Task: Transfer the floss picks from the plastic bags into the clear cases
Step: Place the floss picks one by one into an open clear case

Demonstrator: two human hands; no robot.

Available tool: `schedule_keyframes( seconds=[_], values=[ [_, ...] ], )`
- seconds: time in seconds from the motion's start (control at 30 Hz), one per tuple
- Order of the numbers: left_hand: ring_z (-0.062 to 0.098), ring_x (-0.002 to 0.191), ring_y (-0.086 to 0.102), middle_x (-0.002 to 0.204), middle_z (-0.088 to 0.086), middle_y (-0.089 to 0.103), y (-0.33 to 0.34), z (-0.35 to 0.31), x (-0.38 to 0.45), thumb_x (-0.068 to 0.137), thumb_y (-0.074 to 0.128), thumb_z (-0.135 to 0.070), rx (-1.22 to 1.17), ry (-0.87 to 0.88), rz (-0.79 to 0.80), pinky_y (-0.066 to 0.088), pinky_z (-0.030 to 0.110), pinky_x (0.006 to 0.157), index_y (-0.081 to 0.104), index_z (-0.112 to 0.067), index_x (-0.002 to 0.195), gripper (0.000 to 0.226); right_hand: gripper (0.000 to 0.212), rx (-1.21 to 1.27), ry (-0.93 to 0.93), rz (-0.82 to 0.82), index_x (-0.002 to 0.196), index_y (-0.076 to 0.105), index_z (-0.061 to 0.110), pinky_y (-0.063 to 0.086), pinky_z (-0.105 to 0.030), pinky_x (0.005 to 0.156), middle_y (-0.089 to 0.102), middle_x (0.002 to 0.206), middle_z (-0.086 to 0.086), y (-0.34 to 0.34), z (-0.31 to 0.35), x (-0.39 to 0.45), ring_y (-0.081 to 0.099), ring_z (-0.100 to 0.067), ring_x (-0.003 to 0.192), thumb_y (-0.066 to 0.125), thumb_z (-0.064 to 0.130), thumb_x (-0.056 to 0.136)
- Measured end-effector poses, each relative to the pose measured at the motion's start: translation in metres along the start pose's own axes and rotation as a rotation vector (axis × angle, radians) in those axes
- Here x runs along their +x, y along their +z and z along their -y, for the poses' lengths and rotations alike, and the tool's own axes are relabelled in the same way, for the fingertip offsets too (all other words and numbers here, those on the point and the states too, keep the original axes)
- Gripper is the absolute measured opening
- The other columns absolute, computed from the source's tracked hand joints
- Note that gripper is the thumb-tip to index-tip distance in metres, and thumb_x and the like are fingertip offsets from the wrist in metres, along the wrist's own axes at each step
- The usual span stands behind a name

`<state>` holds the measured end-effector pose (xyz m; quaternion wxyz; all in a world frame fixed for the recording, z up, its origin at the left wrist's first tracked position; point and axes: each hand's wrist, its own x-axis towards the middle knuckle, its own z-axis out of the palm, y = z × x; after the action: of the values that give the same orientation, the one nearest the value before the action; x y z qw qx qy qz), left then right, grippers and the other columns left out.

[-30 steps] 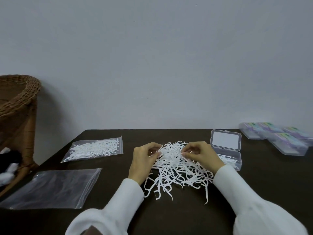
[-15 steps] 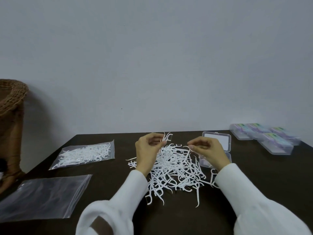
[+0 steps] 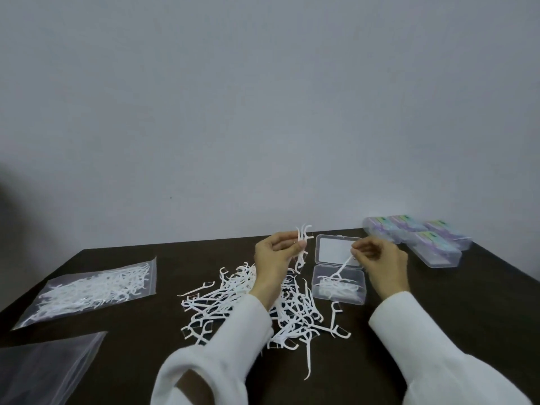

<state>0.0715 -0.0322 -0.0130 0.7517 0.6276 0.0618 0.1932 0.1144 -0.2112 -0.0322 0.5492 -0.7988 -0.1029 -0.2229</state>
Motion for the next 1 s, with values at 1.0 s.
schedule_keyframes(
  seconds=[1.0],
  values=[
    [0.000,0.077,0.063,0.087,-0.006,0.072,0.039,0.031,0.004,0.082,0.072,-0.009,0.603,0.283,0.336,0.052,0.017,0.076,0.075,-0.016,0.097,0.017,0.026,-0.060,-0.077,0.104,0.088,0.063,0.019,0.042,-0.006,0.064,0.062,0.081,0.011,-0.009,-0.014,0.006,0.060,-0.001,0.080,0.055,-0.005,0.085]
  ],
)
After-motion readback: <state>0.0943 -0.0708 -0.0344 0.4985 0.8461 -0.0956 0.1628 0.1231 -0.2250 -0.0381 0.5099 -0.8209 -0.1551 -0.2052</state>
